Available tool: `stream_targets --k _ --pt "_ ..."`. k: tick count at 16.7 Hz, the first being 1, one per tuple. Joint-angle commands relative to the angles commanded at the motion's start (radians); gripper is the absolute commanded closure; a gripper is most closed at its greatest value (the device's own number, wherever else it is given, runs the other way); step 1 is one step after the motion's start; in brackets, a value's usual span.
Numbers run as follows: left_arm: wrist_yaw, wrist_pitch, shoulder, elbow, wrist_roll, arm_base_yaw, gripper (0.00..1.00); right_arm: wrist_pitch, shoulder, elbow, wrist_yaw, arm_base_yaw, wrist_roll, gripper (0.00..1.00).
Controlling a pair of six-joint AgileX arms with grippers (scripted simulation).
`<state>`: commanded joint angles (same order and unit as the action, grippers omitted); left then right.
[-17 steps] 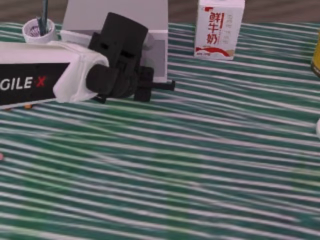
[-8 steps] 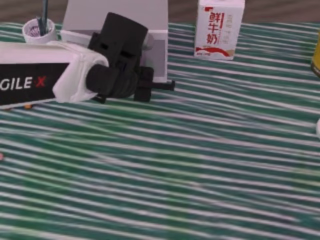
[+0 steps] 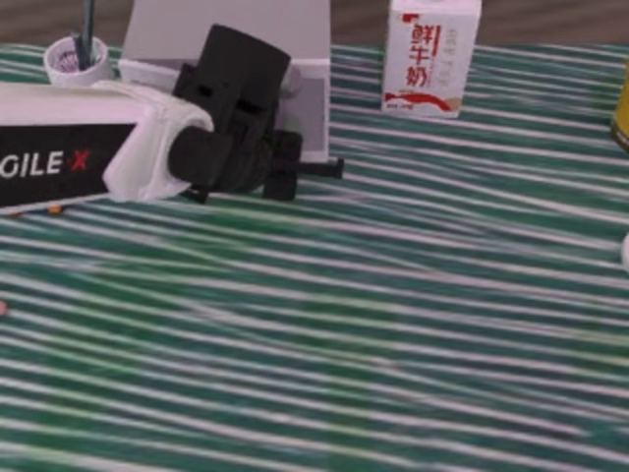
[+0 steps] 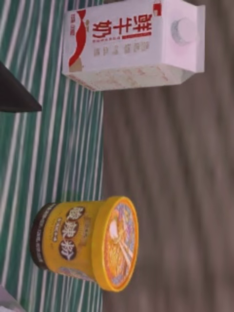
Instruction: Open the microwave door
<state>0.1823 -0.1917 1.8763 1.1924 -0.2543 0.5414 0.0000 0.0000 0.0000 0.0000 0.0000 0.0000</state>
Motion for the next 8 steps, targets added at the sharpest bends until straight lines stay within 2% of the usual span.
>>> stream_targets --k 8 --pt "-0.053 0.026 -0.042 -0.053 0.064 -0.018 1.00 0.000 0.000 0.000 0.000 0.000 0.000 0.00"
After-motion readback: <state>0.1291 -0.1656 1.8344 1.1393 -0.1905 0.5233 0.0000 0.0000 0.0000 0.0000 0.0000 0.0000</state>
